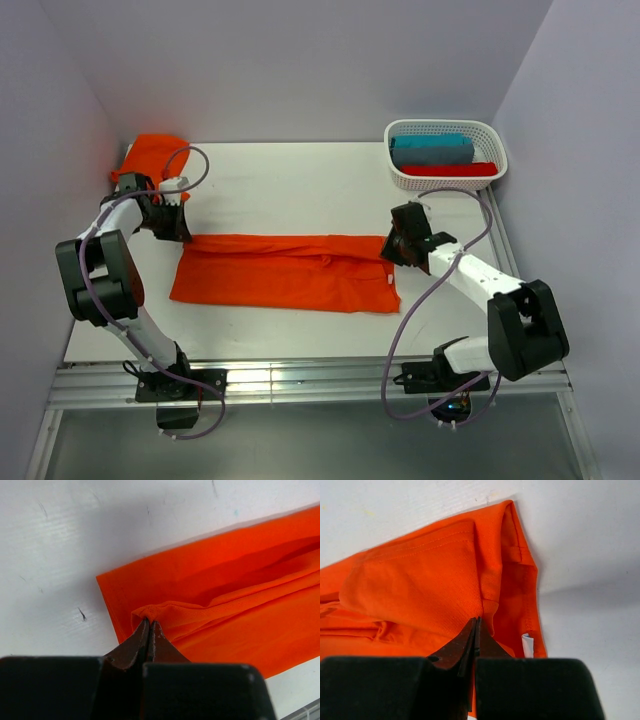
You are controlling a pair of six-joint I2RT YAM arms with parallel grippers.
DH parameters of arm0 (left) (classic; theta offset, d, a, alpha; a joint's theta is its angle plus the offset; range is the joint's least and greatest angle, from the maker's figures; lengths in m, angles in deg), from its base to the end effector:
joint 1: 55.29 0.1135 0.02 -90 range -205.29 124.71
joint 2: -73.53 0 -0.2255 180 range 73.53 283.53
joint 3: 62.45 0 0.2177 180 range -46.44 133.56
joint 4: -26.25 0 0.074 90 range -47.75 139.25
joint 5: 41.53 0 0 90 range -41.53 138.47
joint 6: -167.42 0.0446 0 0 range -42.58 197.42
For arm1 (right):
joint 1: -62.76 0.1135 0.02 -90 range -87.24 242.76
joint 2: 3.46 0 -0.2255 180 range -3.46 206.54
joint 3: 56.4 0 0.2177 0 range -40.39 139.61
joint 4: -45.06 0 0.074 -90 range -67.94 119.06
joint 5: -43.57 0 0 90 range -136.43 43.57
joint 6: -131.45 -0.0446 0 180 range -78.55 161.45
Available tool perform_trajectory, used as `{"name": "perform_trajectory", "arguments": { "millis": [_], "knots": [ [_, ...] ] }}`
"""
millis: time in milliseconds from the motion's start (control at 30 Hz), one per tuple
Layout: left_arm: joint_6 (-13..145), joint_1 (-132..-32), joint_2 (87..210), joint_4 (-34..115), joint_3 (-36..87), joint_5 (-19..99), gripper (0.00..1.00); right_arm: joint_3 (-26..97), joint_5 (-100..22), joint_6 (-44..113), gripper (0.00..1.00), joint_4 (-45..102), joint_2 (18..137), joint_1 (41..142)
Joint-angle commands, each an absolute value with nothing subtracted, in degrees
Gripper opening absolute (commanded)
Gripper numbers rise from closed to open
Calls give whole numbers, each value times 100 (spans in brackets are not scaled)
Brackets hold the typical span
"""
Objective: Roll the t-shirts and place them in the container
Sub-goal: Fold the tshirt
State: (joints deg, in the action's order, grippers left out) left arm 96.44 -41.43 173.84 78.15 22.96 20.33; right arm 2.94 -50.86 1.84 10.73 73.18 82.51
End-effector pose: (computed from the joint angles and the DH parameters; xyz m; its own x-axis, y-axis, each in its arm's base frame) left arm 0.3112 0.0551 0.1752 -0.8537 0.0854 -0.5137 0.2617 0.9232 -0.2814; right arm 0.2358 0.0810 0.1753 -0.7545 0.4045 -0.5168 0.2457 0.9043 0.3491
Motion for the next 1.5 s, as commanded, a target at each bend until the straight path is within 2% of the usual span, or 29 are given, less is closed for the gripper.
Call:
{"name": "perform_trajectory", "arguments": {
  "millis": [0, 200, 333, 433, 467, 600, 633, 733, 867, 1033, 1167, 1300, 1467],
  "knots": [
    [9842, -4123, 17179, 7741, 2098, 2139, 0, 153, -5091, 102, 0, 1368, 7335, 8332],
    [9825, -4114, 17258, 7583, 1816, 2298, 0, -58, -5021, -29, 0, 1543, 7590, 8429],
    [9728, -4123, 17311, 7433, 1745, 2526, 0, -111, -4986, -30, 4, 1596, 7722, 8490],
    [9684, -4123, 17302, 7380, 1728, 2544, 0, -84, -5012, -12, 11, 1597, 7819, 8508],
    [9684, -4123, 17294, 7371, 1728, 2536, 2, -76, -5021, -3, 17, 1562, 7845, 8508],
    [9649, -4123, 17145, 7275, 1657, 2492, 17, -23, -5108, 23, 32, 1474, 7802, 8508],
    [9666, -4123, 17101, 7266, 1640, 2483, 25, -14, -5126, 32, 35, 1447, 7784, 8508],
    [9710, -4123, 16942, 7318, 1622, 2404, 39, 56, -5196, 58, 50, 1289, 7705, 8508],
    [9781, -4114, 16714, 7485, 1710, 2395, 49, 170, -5310, 76, 56, 1043, 7451, 8508],
    [9895, -4062, 16485, 7915, 1982, 2351, 54, 740, -5346, 269, 59, 753, 7458, 8394],
    [9895, -4053, 16424, 8101, 2184, 2412, 54, 1452, -5329, 436, 58, 560, 8168, 8236],
    [9895, -4044, 16467, 8171, 2281, 2456, 54, 2321, -5311, 594, 47, 340, 8952, 8139],
    [9895, -4053, 16520, 8303, 2431, 2395, 54, 2552, -5188, 612, 42, 348, 9410, 8025]
  ]
}}
